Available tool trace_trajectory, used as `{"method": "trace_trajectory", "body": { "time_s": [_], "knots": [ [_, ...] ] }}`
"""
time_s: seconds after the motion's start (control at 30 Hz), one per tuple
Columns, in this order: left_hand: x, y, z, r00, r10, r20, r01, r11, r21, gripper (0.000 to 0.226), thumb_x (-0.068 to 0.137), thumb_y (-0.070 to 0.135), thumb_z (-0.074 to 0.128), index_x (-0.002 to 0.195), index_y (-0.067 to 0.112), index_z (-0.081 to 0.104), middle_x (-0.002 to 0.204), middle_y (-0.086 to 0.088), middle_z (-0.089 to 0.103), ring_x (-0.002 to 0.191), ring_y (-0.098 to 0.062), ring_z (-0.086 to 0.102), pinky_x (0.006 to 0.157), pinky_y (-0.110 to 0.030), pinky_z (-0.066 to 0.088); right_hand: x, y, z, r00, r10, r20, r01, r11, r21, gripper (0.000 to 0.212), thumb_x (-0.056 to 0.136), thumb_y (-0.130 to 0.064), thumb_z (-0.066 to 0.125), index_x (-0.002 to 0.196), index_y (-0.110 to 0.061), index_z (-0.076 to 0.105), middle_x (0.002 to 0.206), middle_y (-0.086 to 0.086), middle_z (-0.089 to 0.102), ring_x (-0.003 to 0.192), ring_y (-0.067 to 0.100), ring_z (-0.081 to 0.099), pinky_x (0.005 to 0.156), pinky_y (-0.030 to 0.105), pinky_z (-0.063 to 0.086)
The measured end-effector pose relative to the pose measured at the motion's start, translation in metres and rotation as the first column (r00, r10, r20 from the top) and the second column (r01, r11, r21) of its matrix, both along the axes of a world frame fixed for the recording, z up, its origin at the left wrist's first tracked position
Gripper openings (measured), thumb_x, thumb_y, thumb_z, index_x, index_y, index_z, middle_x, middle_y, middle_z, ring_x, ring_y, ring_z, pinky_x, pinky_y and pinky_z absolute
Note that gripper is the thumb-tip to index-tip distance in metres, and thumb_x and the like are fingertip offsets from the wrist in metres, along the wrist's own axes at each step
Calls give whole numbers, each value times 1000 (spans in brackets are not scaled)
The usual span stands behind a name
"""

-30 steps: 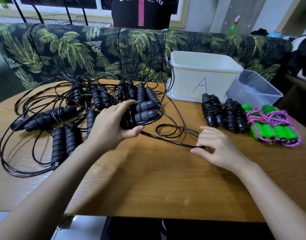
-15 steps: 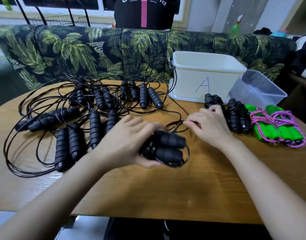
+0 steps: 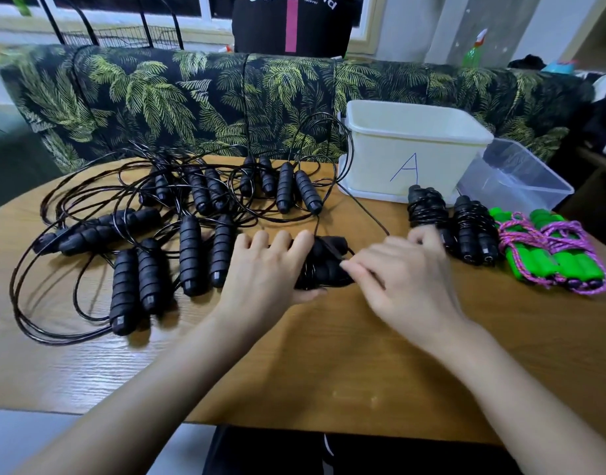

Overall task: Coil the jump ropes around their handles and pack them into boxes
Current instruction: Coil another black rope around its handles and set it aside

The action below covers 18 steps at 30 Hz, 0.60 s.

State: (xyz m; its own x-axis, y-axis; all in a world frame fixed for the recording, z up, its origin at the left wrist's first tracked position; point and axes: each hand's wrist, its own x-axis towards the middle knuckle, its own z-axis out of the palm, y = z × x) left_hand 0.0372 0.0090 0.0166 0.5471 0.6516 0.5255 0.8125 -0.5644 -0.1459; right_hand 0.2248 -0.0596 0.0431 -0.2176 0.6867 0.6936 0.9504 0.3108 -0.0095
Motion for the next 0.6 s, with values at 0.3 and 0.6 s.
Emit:
{"method": "trace_trajectory", "body": {
  "time_s": [0.3, 0.6],
  "knots": [
    [-3, 5, 14, 969, 40, 244, 16, 975, -222, 103, 40, 91, 48, 98, 6, 51, 77, -6, 66, 71, -35, 66, 60, -39, 41, -13, -17, -19, 933, -20, -358, -127, 915, -383, 34, 99, -34, 53, 70, -27, 69, 57, -12, 58, 64, 7, 54, 81, 26, 38],
    [-6, -5, 23, 847, 14, 531, 270, 849, -453, 99, 40, 84, 64, 107, 13, 48, 86, 2, 69, 80, -23, 66, 69, -39, 48, -17, -5, -26, 704, -208, -680, -305, 776, -553, 10, 85, -37, 71, 77, -41, 77, 75, -10, 74, 76, 12, 68, 80, 44, 56]
  ]
}}
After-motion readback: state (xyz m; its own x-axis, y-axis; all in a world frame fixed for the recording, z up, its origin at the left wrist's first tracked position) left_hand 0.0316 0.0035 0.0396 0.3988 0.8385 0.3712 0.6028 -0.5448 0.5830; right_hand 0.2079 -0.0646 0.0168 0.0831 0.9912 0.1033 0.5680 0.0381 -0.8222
